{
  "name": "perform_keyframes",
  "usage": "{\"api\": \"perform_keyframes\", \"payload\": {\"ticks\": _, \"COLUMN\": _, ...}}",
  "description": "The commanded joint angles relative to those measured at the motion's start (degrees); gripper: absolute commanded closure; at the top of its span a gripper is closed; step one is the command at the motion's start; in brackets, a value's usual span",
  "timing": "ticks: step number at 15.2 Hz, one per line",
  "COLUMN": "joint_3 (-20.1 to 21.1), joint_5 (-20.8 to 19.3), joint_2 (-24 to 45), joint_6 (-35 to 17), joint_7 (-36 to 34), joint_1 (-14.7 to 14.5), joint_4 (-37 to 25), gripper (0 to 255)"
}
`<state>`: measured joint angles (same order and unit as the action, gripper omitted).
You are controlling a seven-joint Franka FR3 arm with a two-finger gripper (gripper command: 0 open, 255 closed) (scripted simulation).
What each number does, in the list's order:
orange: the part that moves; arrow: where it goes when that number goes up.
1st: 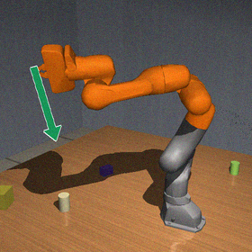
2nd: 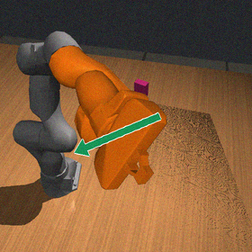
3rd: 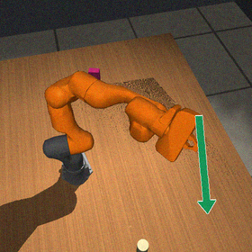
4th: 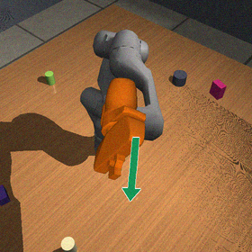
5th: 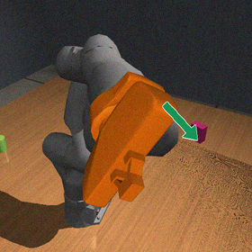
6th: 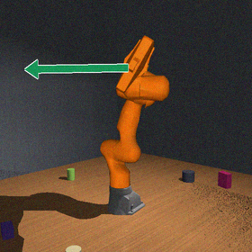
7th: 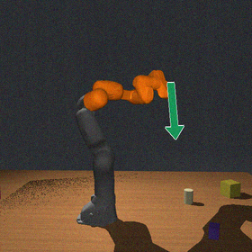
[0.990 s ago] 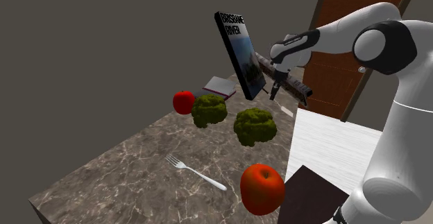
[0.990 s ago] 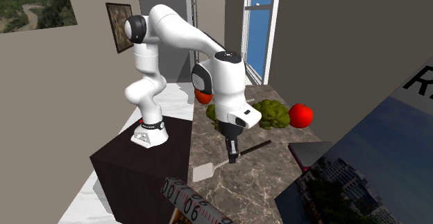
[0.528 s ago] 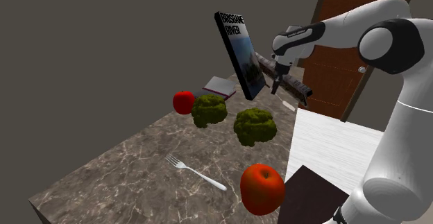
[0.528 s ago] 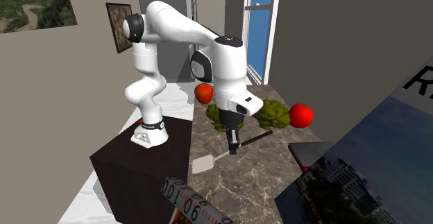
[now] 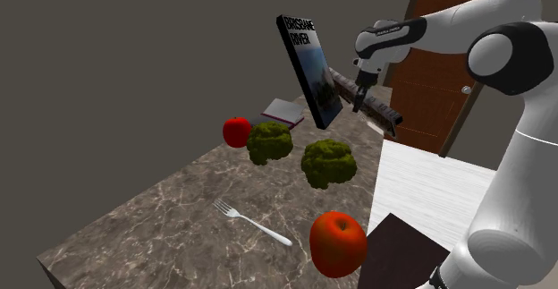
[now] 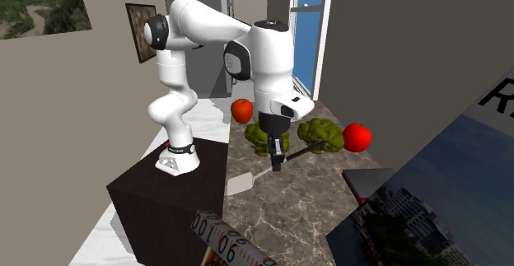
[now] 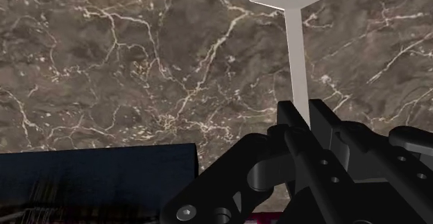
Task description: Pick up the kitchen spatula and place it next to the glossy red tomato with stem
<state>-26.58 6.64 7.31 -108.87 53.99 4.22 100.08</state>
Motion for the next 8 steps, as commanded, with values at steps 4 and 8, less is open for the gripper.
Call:
{"api": "perform_keyframes", "payload": {"ticks": 4, "joint_3": -0.1, "joint_5": -0.2, "joint_2": -0.1, "joint_6": 3.7, "joint_7": -0.3, "joint_1": 0.1, "joint_4": -3.6, "gripper": 255}}
{"api": "perform_keyframes", "payload": {"ticks": 8, "joint_3": 1.6, "joint_5": -1.5, "joint_2": -2.3, "joint_6": 3.6, "joint_7": -4.8, "joint_1": -2.5, "joint_4": -1.8, "gripper": 255}}
